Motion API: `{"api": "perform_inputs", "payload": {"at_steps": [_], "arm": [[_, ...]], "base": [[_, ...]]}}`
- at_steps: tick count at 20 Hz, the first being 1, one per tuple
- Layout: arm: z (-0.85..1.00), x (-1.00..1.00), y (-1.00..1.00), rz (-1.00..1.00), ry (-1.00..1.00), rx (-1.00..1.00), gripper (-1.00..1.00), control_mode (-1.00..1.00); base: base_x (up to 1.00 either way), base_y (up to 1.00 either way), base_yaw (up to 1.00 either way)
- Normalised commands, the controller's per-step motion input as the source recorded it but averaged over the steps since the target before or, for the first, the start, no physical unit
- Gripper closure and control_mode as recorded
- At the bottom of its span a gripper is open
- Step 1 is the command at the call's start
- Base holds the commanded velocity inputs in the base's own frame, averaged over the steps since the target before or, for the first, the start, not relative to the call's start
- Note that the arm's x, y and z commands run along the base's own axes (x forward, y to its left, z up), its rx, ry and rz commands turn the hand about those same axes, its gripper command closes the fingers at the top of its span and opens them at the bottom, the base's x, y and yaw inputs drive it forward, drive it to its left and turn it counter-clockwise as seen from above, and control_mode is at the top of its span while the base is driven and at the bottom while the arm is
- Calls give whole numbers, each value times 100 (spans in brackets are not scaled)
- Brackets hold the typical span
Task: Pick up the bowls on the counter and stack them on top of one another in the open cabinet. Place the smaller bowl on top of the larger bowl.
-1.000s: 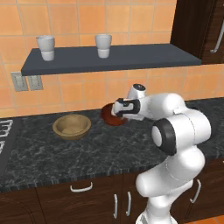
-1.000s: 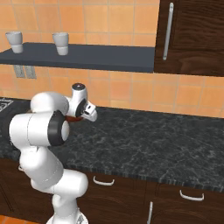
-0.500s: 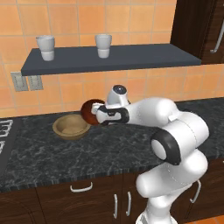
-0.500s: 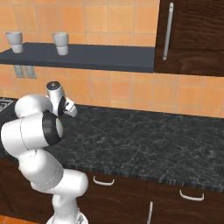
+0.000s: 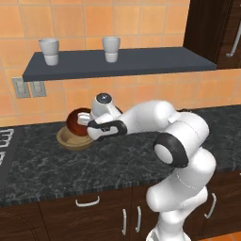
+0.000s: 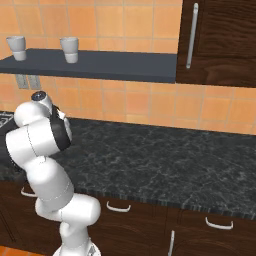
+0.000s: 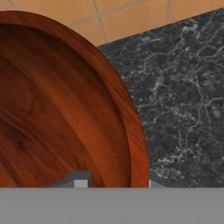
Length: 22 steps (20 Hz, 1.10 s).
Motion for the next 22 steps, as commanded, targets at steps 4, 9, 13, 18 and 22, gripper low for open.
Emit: {"api": "perform_inputs", "payload": {"at_steps": [4,9,13,18,22], "arm": [[-34,21,51,0,4,-16,100,-100],[-33,39,14,0,3,-13,-100,-100],[-6,12,0,0,1,-1,-100,-100],[10,0,-20,-2,7,0,-100,-100],[0,-18,-86,-2,17,0,-100,-100]], "base": [[0,0,0],[0,0,0],[0,0,0],[0,0,0],[0,0,0]]}}
